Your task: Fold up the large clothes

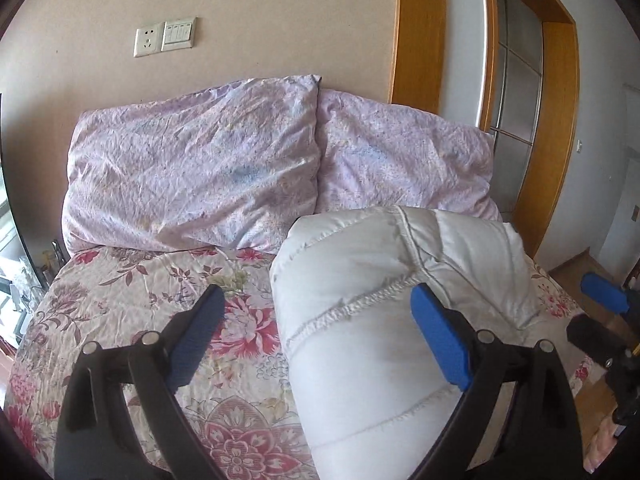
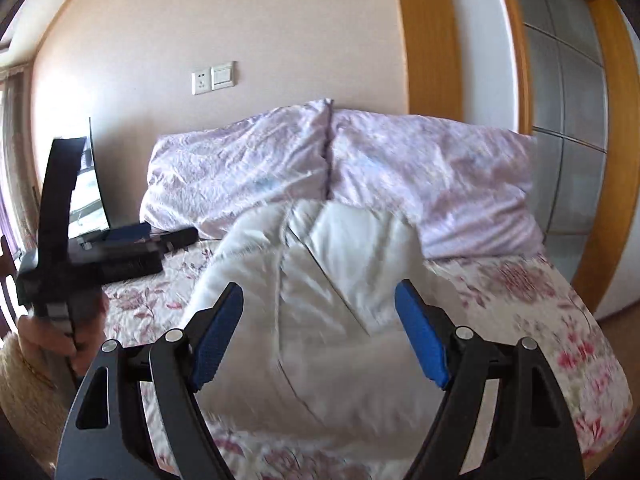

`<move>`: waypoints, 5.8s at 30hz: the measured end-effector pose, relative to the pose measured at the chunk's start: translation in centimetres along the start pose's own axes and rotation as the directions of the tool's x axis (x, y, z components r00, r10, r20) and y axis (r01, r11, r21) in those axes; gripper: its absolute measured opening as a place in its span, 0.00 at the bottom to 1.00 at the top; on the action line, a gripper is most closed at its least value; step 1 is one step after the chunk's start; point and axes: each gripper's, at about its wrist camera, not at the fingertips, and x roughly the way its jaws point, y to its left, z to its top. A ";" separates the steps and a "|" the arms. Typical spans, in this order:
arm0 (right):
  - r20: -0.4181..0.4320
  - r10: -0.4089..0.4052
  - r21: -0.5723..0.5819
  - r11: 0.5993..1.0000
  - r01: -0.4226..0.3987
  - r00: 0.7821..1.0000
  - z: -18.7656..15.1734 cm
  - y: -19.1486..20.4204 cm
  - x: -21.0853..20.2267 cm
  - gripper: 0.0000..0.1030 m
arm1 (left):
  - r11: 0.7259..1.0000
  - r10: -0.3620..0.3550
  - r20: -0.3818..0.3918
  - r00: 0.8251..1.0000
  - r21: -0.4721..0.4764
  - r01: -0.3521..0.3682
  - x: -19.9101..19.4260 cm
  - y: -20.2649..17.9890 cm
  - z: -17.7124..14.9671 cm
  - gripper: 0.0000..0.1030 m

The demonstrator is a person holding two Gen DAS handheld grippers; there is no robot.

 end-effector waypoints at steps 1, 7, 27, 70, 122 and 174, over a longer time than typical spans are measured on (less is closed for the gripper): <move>-0.008 -0.003 -0.016 1.000 0.003 1.000 0.7 0.4 0.9 0.77 | 1.000 0.006 -0.010 1.000 0.001 -0.006 0.7 0.2 0.0 0.91; -0.101 -0.014 -0.026 1.000 0.011 0.995 2.8 0.6 7.1 0.75 | 1.000 -0.005 -0.060 0.998 -0.022 0.003 4.2 0.5 0.3 0.91; -0.163 -0.142 -0.033 0.990 0.138 0.976 1.1 -4.7 12.4 0.74 | 0.999 -0.032 -0.109 0.993 0.036 0.036 9.6 -2.8 0.0 0.92; -0.342 0.063 0.242 0.970 0.023 0.938 -5.5 -12.3 22.1 0.79 | 0.994 0.079 -0.205 0.976 0.086 -0.062 17.7 -5.8 -2.5 0.98; -0.222 -0.096 0.155 0.979 0.132 0.970 -1.8 -10.2 19.2 0.89 | 0.957 0.237 -0.105 0.966 0.197 -0.213 17.0 -5.4 0.4 0.98; -0.412 0.214 0.538 0.842 0.047 0.886 -7.6 -19.1 10.2 0.99 | 0.970 -0.222 -0.258 0.940 -0.157 0.186 10.9 4.5 -2.5 0.98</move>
